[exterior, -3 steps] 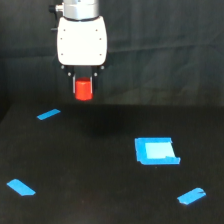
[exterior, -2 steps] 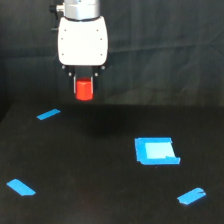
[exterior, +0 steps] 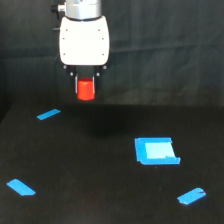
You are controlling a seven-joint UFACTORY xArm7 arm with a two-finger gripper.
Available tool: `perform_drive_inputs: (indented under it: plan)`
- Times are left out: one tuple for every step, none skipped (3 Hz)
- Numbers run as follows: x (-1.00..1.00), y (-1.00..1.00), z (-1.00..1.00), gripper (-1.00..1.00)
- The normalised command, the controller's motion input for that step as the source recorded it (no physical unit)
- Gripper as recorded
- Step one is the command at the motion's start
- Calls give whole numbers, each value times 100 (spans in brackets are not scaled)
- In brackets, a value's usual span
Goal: Pick up the red object from the table
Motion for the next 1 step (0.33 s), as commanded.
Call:
perform_drive_inputs:
  plan:
    - [1,-1,1,-100]
